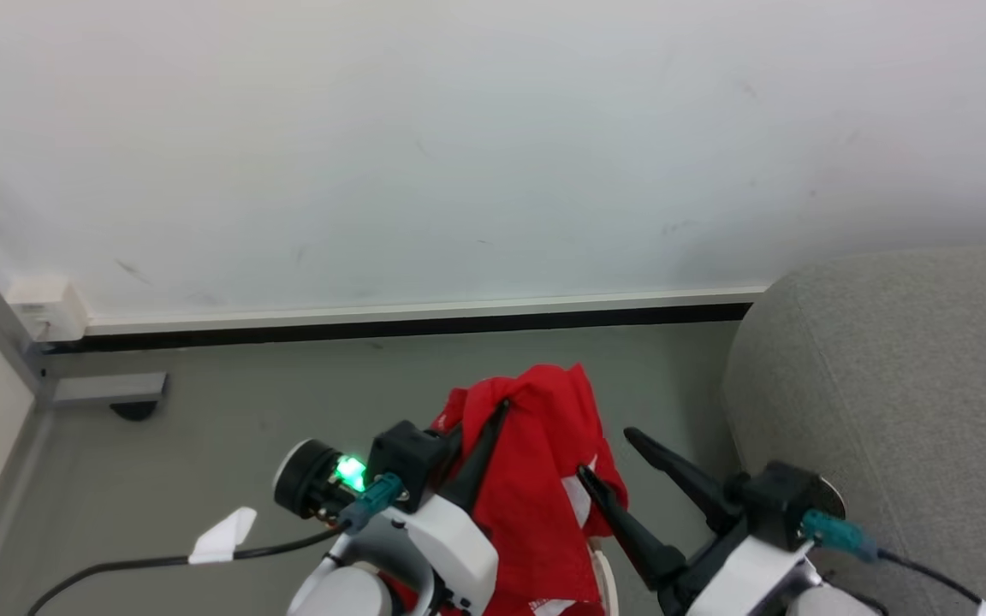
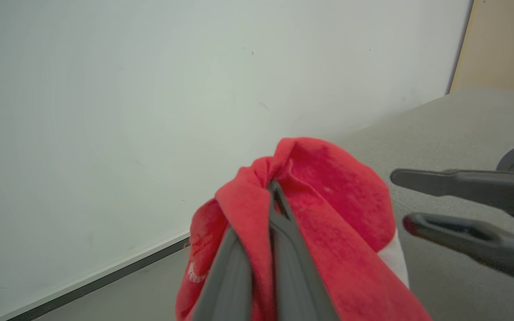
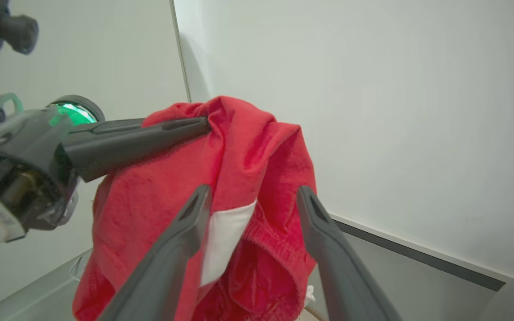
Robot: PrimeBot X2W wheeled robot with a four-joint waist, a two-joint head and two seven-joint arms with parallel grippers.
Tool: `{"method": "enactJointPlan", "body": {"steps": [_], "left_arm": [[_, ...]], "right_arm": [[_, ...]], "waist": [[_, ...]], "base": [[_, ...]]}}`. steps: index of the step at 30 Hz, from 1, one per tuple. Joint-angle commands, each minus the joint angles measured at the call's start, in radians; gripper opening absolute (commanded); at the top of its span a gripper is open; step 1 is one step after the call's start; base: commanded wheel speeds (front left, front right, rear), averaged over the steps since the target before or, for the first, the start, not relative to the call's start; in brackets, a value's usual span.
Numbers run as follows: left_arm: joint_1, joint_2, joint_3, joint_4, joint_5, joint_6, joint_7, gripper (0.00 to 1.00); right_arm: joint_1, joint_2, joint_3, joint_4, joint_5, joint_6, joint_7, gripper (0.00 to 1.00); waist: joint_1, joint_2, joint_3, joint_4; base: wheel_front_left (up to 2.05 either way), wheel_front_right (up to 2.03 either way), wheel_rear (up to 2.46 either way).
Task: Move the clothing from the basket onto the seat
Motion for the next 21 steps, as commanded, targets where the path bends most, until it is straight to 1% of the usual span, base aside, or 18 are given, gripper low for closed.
{"method": "enactJointPlan", "body": {"steps": [1, 3, 6, 8, 11, 12, 13, 14, 18, 21], "left_arm": [[-0.019, -0.009, -0.01, 0.008, -0.007, -0.004, -0.007, 0.0], [-0.027, -0.017, -0.022, 0.018, -0.01, -0.006, -0.012, 0.0], [-0.041, -0.024, -0.038, 0.033, -0.013, -0.009, -0.016, 0.0], [-0.046, -0.029, -0.048, 0.041, -0.014, -0.007, -0.019, 0.0], [-0.054, -0.035, -0.058, 0.054, -0.02, -0.006, -0.022, 0.0], [-0.057, -0.036, -0.06, 0.06, -0.021, -0.007, -0.022, 0.0], [-0.06, -0.036, -0.062, 0.066, -0.023, -0.006, -0.024, 0.0], [-0.062, -0.037, -0.064, 0.072, -0.025, -0.005, -0.025, 0.0], [-0.065, -0.033, -0.059, 0.094, -0.031, 0.004, -0.028, 0.0], [-0.068, -0.025, -0.053, 0.11, -0.035, 0.011, -0.034, 0.0]], "right_arm": [[-0.05, -0.017, 0.035, 0.033, 0.059, -0.002, 0.023, 1.0], [-0.095, -0.018, 0.081, 0.071, 0.105, -0.002, 0.052, 1.0], [-0.15, 0.001, 0.171, 0.113, 0.195, -0.002, 0.09, 1.0], [-0.183, 0.011, 0.221, 0.134, 0.252, -0.002, 0.095, 1.0], [-0.23, 0.024, 0.283, 0.197, 0.281, -0.002, 0.078, 1.0], [-0.245, 0.031, 0.294, 0.225, 0.281, -0.002, 0.069, 0.67], [-0.261, 0.039, 0.302, 0.257, 0.275, -0.002, 0.056, 0.13], [-0.274, 0.049, 0.31, 0.285, 0.272, -0.002, 0.04, 0.0], [-0.313, 0.078, 0.332, 0.368, 0.282, -0.002, -0.028, 0.0], [-0.337, 0.082, 0.351, 0.41, 0.287, -0.002, -0.059, 0.0]], "waist": [[0.0, 0.0, 0.0, 0.015], [0.0, 0.0, 0.0, 0.023], [0.0, 0.0, -0.001, 0.031], [0.0, 0.0, -0.002, 0.034], [0.0, 0.0, -0.002, 0.035], [0.0, 0.0, -0.001, 0.035], [0.0, 0.0, -0.001, 0.035], [0.0, 0.0, 0.0, 0.036], [0.0, 0.0, 0.002, 0.037], [0.0, 0.0, 0.004, 0.039]], "base": [[0.0, 0.0, 0.0], [0.0, 0.0, 0.0], [0.0, 0.0, 0.0], [0.0, 0.0, 0.0], [0.0, 0.0, 0.0], [0.0, 0.0, 0.0], [0.0, 0.0, 0.0], [0.0, 0.0, 0.0], [0.0, 0.0, 0.0], [0.0, 0.0, 0.0]]}}
